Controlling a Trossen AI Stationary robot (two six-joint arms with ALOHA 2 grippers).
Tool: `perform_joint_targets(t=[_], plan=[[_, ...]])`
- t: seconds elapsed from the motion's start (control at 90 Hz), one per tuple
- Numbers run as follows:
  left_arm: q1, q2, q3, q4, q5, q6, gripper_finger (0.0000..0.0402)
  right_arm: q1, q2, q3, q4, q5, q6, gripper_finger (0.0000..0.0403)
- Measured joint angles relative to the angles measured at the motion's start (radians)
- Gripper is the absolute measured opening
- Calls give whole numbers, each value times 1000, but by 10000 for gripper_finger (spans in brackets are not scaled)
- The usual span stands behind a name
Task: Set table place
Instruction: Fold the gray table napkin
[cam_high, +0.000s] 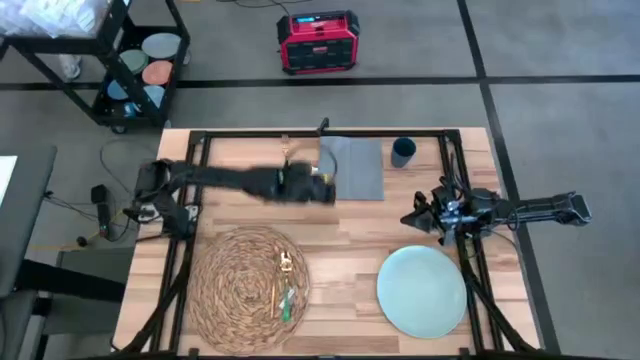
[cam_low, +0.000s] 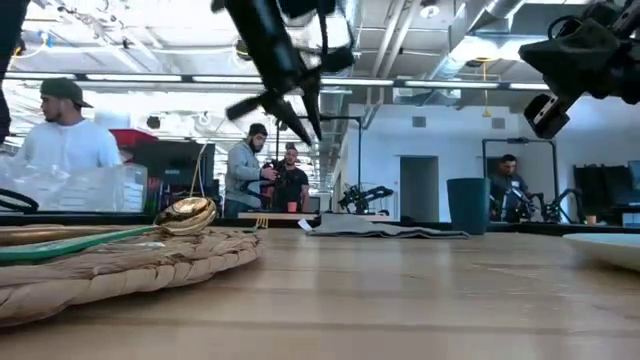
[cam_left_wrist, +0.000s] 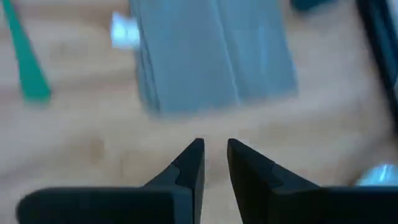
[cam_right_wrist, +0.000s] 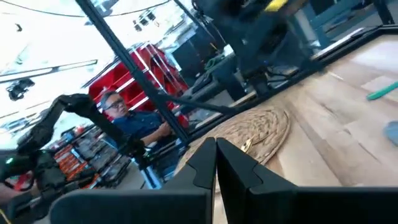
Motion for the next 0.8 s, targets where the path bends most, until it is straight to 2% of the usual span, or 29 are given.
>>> perform_joint_targets(t=[0.2,0.333,0.478,0.6,0.8], plan=[[186,57,-6,209,146,71,55,8,0,0,3,-6,3,0],[249,113,-4,294,216,109,66,22,0,0,10,-12,-3,0],[274,201,-7,314,339,114,94,32,0,0,20,-27,41,5],[275,255,-7,327,439,112,123,33,0,0,31,-27,80,30],[287,263,-5,319,437,104,168,33,0,0,38,-27,100,80]])
